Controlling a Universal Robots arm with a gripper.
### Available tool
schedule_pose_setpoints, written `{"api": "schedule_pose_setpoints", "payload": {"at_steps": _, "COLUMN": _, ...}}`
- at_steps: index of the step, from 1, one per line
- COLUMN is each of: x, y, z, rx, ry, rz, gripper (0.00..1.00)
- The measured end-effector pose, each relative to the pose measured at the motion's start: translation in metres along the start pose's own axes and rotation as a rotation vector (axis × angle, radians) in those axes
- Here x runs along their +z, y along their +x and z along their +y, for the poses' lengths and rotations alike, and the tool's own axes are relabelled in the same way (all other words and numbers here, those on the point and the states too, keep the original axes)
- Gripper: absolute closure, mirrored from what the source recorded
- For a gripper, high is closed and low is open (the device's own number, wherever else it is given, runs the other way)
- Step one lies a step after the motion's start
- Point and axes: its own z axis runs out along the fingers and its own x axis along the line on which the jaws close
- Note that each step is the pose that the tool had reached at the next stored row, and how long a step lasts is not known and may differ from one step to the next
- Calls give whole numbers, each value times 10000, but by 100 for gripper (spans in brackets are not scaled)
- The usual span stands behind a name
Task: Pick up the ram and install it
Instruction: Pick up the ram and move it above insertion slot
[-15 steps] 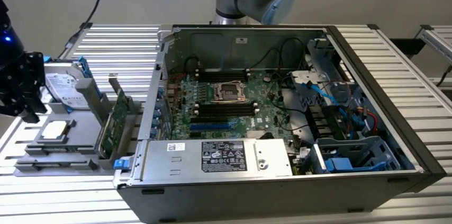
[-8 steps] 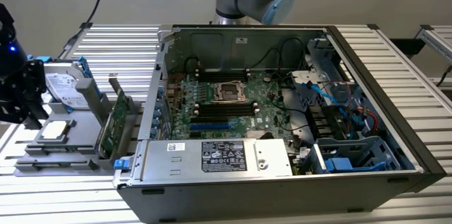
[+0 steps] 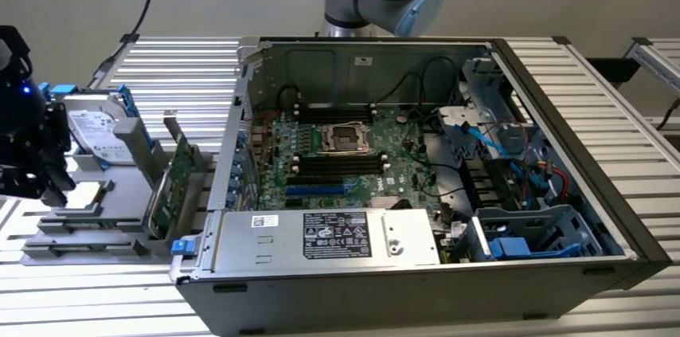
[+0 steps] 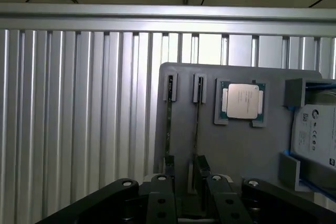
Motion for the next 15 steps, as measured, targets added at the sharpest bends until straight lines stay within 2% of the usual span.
{"api": "schedule_pose_setpoints", "payload": {"at_steps": 7, "x": 132, "y": 127, "z": 9, "rx": -198, "ry": -64, "rz": -77, "gripper": 70}}
{"api": "schedule_pose_setpoints", "payload": {"at_steps": 15, "x": 285, "y": 266, "z": 30, "rx": -294, "ry": -55, "rz": -180, "gripper": 70}}
